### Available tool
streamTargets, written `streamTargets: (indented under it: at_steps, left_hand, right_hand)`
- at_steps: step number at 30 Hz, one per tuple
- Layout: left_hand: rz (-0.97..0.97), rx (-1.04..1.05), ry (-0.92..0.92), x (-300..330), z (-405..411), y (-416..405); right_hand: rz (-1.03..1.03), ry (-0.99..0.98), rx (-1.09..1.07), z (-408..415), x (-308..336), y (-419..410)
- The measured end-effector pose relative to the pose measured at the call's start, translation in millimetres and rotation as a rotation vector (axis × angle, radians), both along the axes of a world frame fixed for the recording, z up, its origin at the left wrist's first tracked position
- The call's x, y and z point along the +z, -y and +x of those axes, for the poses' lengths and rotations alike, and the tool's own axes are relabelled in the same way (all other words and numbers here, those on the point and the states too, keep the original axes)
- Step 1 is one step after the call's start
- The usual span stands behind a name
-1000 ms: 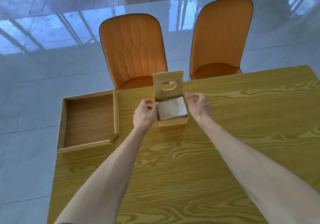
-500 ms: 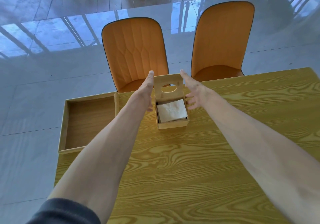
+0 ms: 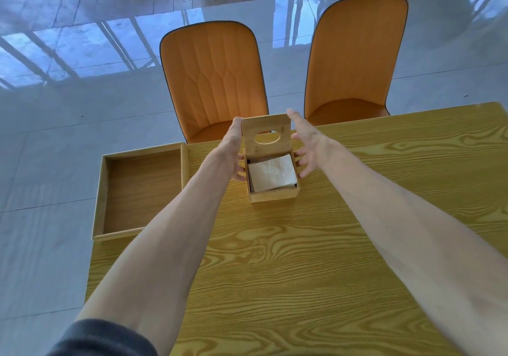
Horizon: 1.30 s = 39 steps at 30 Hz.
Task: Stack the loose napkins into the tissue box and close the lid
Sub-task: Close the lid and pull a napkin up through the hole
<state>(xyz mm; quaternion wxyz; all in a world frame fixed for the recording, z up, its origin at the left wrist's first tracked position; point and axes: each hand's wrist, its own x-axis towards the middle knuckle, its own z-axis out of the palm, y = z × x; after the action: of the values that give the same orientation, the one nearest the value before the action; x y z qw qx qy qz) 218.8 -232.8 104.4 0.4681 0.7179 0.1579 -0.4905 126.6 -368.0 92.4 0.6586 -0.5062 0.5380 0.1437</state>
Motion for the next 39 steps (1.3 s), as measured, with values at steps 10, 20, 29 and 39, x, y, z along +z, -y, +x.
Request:
streamTargets:
  at_steps: [10,20,29,39]
  left_hand:
    - [-0.14,-0.071,0.116,-16,-15,-30]
    - [-0.26,-0.066,0.186,-30,-48,-70]
    - [-0.229,0.012,0.2,-56,-75,-92]
    - [-0.189,-0.009,0.247,-69,-77,-94]
  right_hand:
    - [-0.027,0.148,0.036,-33,-3,-3]
    - [-0.081,0.278,0.034,-84,-20,-22]
    - [-0.149,0.296,0.0,-114,-39,-38]
    - [-0.247,0.281,-0.054,-114,-57,-47]
